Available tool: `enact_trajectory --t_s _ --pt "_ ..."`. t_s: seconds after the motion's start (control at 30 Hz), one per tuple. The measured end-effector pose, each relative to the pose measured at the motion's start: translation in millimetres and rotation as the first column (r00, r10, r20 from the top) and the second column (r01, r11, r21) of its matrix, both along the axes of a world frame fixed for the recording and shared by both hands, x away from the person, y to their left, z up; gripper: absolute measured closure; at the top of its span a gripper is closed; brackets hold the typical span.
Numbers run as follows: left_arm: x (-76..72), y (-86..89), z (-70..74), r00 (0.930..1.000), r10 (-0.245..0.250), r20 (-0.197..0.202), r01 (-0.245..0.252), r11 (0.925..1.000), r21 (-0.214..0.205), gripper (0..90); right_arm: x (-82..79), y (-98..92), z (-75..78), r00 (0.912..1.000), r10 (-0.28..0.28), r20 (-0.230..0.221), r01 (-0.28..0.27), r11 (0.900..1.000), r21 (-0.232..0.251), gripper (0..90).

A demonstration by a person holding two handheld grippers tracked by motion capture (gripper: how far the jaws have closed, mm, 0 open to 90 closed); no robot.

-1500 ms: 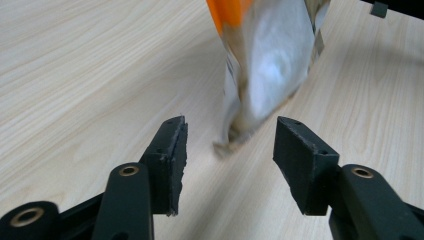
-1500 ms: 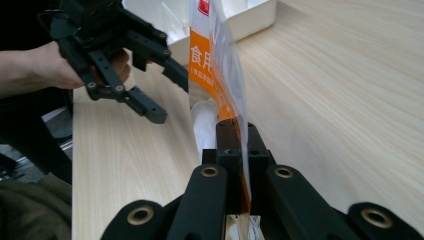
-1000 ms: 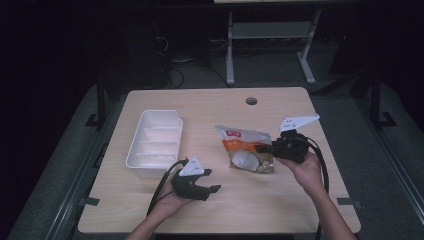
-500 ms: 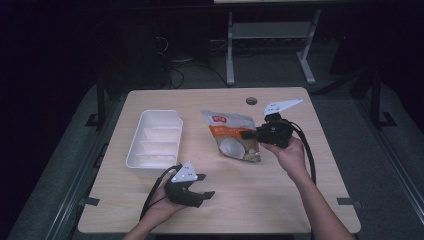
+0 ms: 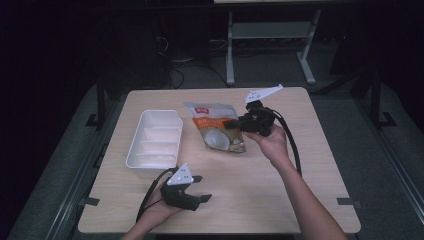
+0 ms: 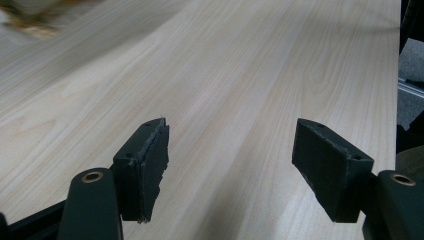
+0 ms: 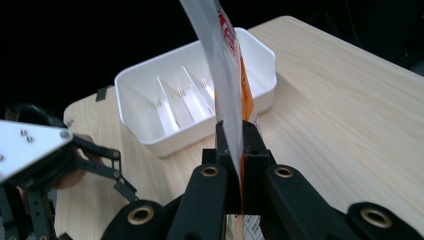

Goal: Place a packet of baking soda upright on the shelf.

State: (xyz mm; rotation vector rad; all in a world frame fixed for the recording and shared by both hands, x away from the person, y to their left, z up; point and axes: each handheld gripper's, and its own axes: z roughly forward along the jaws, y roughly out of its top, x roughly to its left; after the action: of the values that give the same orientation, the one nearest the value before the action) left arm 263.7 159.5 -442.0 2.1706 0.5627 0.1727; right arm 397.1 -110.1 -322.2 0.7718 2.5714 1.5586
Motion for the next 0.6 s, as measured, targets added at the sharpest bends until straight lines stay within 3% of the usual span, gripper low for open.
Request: enact_trajectory --t_s 0.27,0.6 --pt "-0.2 6.4 2.1 0.9997 0.017 0.015 -0.016 0.9995 -0.028 30.2 13.0 28.7 11.2 0.9996 0.028 0.011 -0.028 0.9996 -0.002 90.0" --pt "0.6 9.4 -1.0 0.9999 0.011 0.012 -0.010 0.9995 -0.031 30.0 26.5 60.5 21.1 0.9981 0.060 0.015 -0.060 0.9980 0.021 90.0"
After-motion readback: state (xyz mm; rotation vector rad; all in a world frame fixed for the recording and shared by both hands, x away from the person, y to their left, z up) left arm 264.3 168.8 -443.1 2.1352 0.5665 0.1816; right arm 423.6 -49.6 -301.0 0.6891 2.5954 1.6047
